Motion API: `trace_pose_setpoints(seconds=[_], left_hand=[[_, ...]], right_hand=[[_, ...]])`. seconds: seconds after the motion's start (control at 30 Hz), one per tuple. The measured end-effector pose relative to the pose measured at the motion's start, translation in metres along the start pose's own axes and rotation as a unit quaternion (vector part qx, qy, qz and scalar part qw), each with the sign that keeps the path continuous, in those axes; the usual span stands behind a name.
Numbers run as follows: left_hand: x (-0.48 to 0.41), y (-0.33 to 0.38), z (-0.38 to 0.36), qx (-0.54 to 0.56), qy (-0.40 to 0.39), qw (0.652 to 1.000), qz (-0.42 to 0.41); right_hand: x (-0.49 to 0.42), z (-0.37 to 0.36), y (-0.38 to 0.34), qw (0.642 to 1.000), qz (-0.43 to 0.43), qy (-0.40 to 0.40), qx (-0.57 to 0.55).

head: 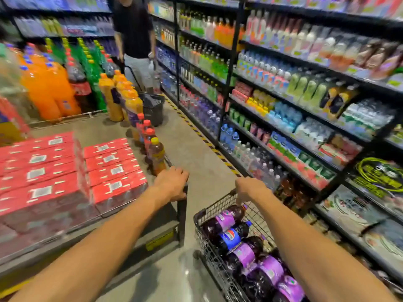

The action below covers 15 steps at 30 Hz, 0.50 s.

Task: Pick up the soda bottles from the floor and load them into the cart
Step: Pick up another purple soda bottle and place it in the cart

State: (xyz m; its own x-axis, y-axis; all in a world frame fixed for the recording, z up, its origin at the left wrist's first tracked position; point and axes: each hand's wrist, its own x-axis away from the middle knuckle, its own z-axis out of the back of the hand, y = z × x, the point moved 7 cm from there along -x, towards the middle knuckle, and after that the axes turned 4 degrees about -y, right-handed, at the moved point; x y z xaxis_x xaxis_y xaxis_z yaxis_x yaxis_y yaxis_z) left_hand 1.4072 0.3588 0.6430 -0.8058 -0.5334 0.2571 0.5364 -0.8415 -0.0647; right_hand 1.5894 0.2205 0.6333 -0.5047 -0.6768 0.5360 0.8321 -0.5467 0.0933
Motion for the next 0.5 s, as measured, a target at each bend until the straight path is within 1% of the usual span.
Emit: trace_pose_setpoints(seconds=[0.13,0.33,0.4,0.5], left_hand=[[0.067,-0.093,-0.012,0.022,0.004,0.997,0.079],[0.183,-0.213,-0.038,0.044,-0.003,0.978,0.205],[0.223,-0.251,-0.047,0.054,0.001,0.965,0.258],[0.288,-0.295,-0.061,0.069,-0.001,0.940,0.335]], right_hand=[[-0.003,0.033,-0.095,0.997,0.061,0.022,0.039],[0.003,0.042,-0.272,0.981,0.166,0.055,0.085],[0.012,0.045,-0.334,0.968,0.219,0.063,0.103],[0.027,0.049,-0.424,0.938,0.306,0.095,0.133]])
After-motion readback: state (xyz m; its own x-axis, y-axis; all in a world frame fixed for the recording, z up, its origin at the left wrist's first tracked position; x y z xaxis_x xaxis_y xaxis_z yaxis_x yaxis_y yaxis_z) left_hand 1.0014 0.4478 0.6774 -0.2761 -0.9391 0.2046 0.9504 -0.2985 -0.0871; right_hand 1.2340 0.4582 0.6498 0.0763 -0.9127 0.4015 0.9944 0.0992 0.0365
